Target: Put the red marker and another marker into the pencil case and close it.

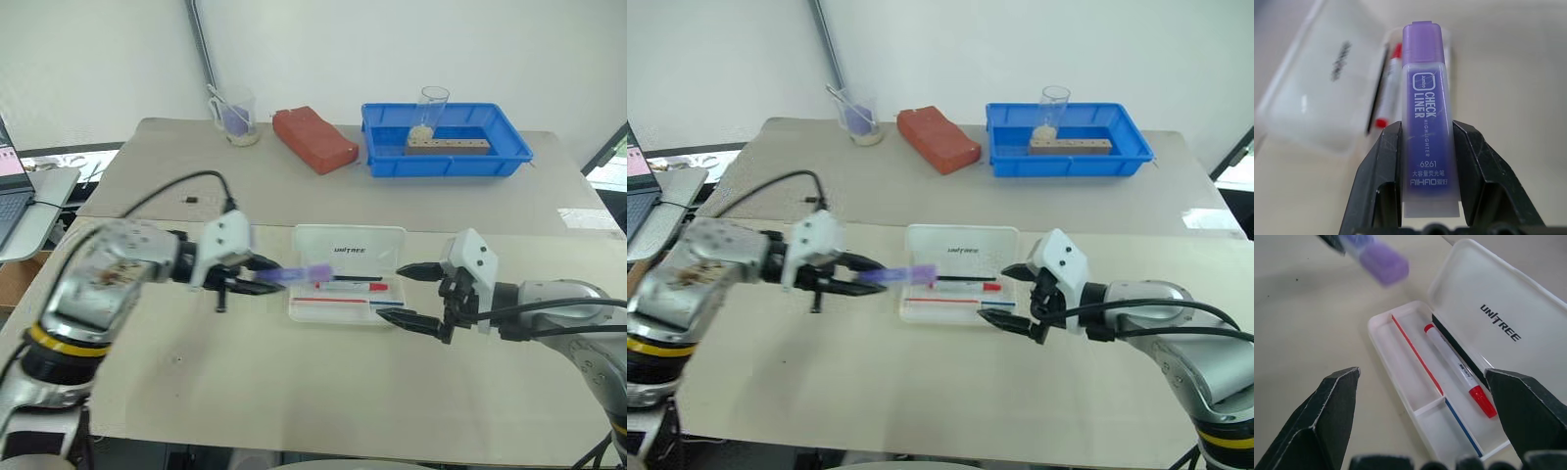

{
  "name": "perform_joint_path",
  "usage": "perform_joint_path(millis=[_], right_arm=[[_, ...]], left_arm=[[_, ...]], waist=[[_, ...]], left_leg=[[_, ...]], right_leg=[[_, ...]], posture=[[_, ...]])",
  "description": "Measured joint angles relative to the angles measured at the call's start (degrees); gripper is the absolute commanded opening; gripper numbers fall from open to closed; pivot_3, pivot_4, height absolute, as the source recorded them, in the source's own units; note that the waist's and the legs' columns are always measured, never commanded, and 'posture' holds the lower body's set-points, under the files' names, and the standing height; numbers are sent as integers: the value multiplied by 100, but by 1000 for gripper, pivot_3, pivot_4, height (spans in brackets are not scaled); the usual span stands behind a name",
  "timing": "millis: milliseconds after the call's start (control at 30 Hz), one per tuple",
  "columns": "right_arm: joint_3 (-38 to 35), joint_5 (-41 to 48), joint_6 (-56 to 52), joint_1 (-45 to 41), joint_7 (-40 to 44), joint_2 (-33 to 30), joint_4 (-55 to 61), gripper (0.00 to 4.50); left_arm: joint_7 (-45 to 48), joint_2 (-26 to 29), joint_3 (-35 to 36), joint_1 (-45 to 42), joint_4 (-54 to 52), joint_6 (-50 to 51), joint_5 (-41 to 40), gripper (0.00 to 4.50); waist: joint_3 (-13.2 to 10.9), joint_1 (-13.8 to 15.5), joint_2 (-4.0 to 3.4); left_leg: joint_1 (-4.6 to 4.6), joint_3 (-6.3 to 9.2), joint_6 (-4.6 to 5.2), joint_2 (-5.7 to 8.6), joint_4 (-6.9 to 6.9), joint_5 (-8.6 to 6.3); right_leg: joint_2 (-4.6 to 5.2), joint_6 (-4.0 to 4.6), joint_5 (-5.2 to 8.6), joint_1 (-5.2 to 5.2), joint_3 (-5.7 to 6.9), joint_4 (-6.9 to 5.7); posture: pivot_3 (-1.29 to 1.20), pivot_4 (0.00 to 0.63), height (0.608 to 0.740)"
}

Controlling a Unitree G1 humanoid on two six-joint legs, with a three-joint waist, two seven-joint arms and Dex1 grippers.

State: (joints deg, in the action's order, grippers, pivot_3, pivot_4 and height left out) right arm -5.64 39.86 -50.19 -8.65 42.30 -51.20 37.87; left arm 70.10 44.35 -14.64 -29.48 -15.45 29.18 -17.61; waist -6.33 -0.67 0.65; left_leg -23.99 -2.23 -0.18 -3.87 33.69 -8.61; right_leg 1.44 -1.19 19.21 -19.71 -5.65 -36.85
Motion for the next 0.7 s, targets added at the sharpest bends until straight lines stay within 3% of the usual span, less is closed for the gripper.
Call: perform_joint_path(millis=[167, 500, 533, 700], right_arm=[[-240, -84, 1, 313, -33, -28, 38, 4500], [-543, -110, 0, 797, -204, -31, 354, 4500], [-587, -108, 1, 803, -216, -31, 376, 4500], [-640, -116, 1, 801, -236, -32, 365, 4500]], left_arm=[[-237, -711, -830, -20, 676, -792, 764, 952], [-321, -1106, -1009, -28, 1494, -1583, 1303, 952], [-318, -1107, -1008, -28, 1532, -1618, 1307, 1979], [-291, -1118, -974, -28, 1507, -1611, 1281, 4248]], waist=[[-3, -3, 4], [-5, 3, 7], [-5, 5, 7], [-5, 1, 7]], left_leg=[[-6, 6, 1, -1, 6, 0], [-4, 8, 1, 1, 9, 0], [-4, 8, 1, 1, 9, 0], [-3, 9, 1, 1, 8, 0]], right_leg=[[-4, 0, 0, 0, 0, 1], [-2, -3, 1, 6, 2, 1], [-2, -4, 2, 6, 2, 1], [-3, -5, 2, 9, 3, 2]], posture=[[0, 150, 740], [0, 150, 740], [0, 150, 740], [0, 150, 740]])
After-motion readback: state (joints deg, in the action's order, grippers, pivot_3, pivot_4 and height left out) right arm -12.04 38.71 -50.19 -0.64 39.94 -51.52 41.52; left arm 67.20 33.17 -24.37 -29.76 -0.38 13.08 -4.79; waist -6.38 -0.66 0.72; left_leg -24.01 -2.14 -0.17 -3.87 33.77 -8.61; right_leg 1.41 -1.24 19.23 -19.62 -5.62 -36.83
